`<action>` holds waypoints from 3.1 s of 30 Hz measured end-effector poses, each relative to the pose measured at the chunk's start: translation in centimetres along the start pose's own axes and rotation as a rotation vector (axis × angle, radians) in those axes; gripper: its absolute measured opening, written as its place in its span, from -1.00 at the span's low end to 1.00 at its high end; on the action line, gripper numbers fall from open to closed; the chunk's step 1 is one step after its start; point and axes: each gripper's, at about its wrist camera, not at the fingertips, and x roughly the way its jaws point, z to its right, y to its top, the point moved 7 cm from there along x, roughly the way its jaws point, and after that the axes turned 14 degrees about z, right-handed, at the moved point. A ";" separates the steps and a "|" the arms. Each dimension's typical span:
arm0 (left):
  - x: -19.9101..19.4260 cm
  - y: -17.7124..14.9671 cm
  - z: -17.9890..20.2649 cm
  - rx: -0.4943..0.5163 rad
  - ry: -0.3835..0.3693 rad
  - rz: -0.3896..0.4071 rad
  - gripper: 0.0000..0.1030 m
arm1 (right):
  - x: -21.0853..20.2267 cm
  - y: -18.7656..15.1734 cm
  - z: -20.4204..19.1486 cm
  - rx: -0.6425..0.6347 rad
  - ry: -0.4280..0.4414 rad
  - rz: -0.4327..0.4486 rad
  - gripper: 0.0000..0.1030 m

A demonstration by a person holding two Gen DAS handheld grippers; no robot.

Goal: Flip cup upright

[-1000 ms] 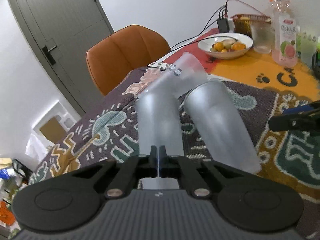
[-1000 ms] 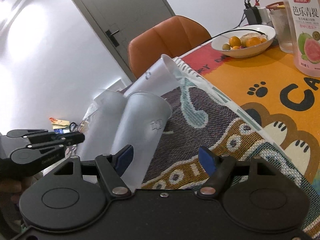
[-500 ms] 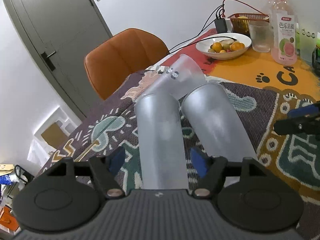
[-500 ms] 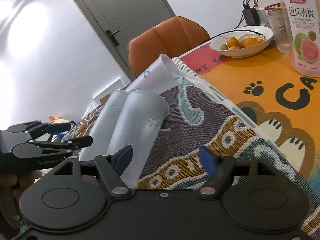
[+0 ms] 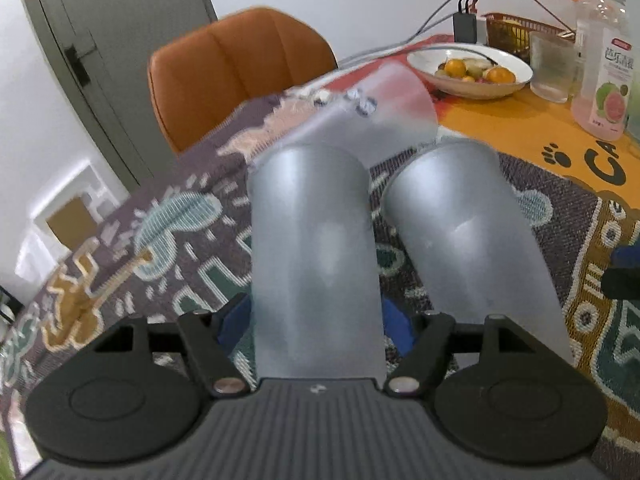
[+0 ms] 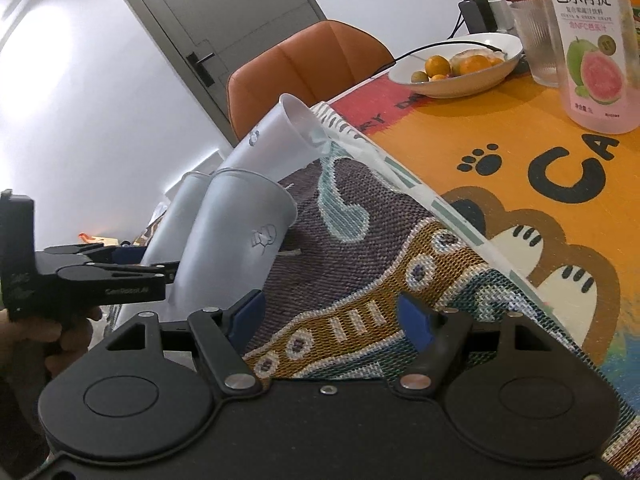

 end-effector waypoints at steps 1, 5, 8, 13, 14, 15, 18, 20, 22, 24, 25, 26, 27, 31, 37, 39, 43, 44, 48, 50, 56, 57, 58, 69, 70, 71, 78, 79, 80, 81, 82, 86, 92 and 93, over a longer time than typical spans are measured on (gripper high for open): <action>0.1 -0.2 -0.1 -0.013 -0.011 -0.006 0.32 | 0.0 0.0 0.0 -0.001 -0.001 -0.001 0.43; -0.3 0.0 -0.5 -0.039 -0.025 0.002 0.30 | 0.0 0.1 -0.2 -0.004 -0.001 0.001 0.43; -1.5 0.4 -0.1 -0.014 -0.024 0.020 0.30 | -0.1 0.0 -0.5 -0.005 0.006 0.000 0.43; -4.1 0.7 0.2 0.004 -0.027 0.040 0.30 | -0.6 0.0 -1.7 -0.022 0.032 -0.001 0.43; -4.5 0.7 0.3 0.007 -0.024 0.046 0.30 | -0.8 0.1 -1.9 -0.027 0.037 -0.002 0.43; -5.1 0.6 0.3 0.015 -0.017 0.052 0.30 | -0.9 0.1 -2.1 -0.032 0.043 -0.004 0.43; -6.5 0.2 0.1 0.014 -0.003 0.059 0.30 | -1.4 0.1 -2.7 -0.045 0.055 -0.008 0.43; -7.4 -0.2 0.0 0.008 0.002 0.061 0.30 | -1.8 0.0 -3.0 -0.054 0.061 -0.008 0.43; -8.2 -0.7 -0.1 0.009 0.017 0.063 0.30 | -2.2 -0.1 -3.4 -0.061 0.070 -0.009 0.43; -9.0 -1.0 -0.1 -0.002 0.016 0.065 0.30 | -2.6 -0.3 -3.9 -0.072 0.081 -0.009 0.43; -9.5 -1.3 0.0 -0.004 0.018 0.069 0.30 | -2.8 -0.4 -4.2 -0.079 0.085 -0.008 0.43; -10.0 -1.5 0.1 -0.004 0.020 0.074 0.30 | -3.0 -0.5 -4.4 -0.085 0.089 -0.009 0.43; -10.5 -1.8 0.2 -0.004 0.020 0.078 0.30 | -3.2 -0.6 -4.5 -0.089 0.093 -0.010 0.43; -12.3 -2.9 0.9 -0.001 0.013 0.083 0.31 | -3.9 -1.1 -5.2 -0.100 0.106 -0.014 0.43; -14.3 -4.9 2.0 -0.002 0.005 0.084 0.31 | -5.1 -2.2 -5.9 -0.108 0.120 -0.025 0.44; -14.9 -5.6 2.4 0.000 -0.003 0.079 0.31 | -5.5 -2.6 -6.1 -0.112 0.123 -0.028 0.46; -15.8 -7.0 3.0 0.002 -0.007 0.073 0.31 | -6.3 -3.4 -6.6 -0.126 0.132 -0.037 0.52; -16.1 -7.3 3.2 0.001 -0.009 0.072 0.31 | -6.4 -3.6 -6.7 -0.130 0.133 -0.037 0.57; -16.6 -8.4 3.8 0.009 -0.018 0.059 0.31 | -7.0 -4.1 -6.7 -0.133 0.136 -0.046 0.64; -16.8 -9.1 4.3 0.019 -0.030 0.047 0.31 | -7.3 -4.3 -6.6 -0.134 0.135 -0.050 0.66; -17.0 -10.3 5.0 0.043 -0.044 0.025 0.32 | -7.7 -4.9 -6.6 -0.144 0.135 -0.064 0.77; -16.9 -10.4 5.1 0.044 -0.047 0.020 0.32 | -7.6 -5.1 -6.7 -0.142 0.136 -0.069 0.77; -16.7 -10.4 5.3 0.049 -0.045 0.018 0.33 | -7.5 -5.2 -6.7 -0.138 0.137 -0.075 0.77; -20.2 -8.5 2.3 -0.085 0.045 0.132 0.57 | -6.4 -5.2 -8.1 -0.034 0.203 -0.131 0.79; -20.6 -8.4 2.1 -0.099 0.055 0.143 0.61 | -6.2 -5.2 -8.5 -0.023 0.215 -0.139 0.80; -20.9 -8.4 1.8 -0.117 0.065 0.154 0.62 | -6.0 -5.2 -8.9 -0.015 0.225 -0.146 0.82; -23.0 -9.3 -0.8 -0.266 0.151 0.209 0.65 | -4.5 -5.6 -11.4 0.067 0.288 -0.212 0.99; -23.3 -9.5 -1.3 -0.298 0.169 0.218 0.65 | -4.2 -5.7 -11.5 0.091 0.293 -0.227 0.99; -23.6 -9.7 -1.8 -0.325 0.185 0.226 0.66 | -3.9 -5.8 -11.6 0.117 0.297 -0.241 0.99; -23.8 -9.9 -2.2 -0.351 0.200 0.235 0.67 | -3.5 -5.9 -11.8 0.144 0.301 -0.257 0.99; -24.2 -10.2 -2.7 -0.379 0.216 0.246 0.68 | -3.2 -6.0 -12.0 0.160 0.303 -0.267 0.99; -25.7 -11.3 -4.4 -0.448 0.296 0.296 0.78 | -2.2 -6.1 -12.9 0.195 0.313 -0.297 0.99; -27.3 -13.8 -7.1 -0.662 0.386 0.344 0.81 | -0.3 -6.9 -13.8 0.263 0.310 -0.353 0.99; -27.6 -14.3 -7.5 -0.703 0.394 0.356 0.81 | -0.1 -7.0 -13.8 0.265 0.307 -0.358 0.99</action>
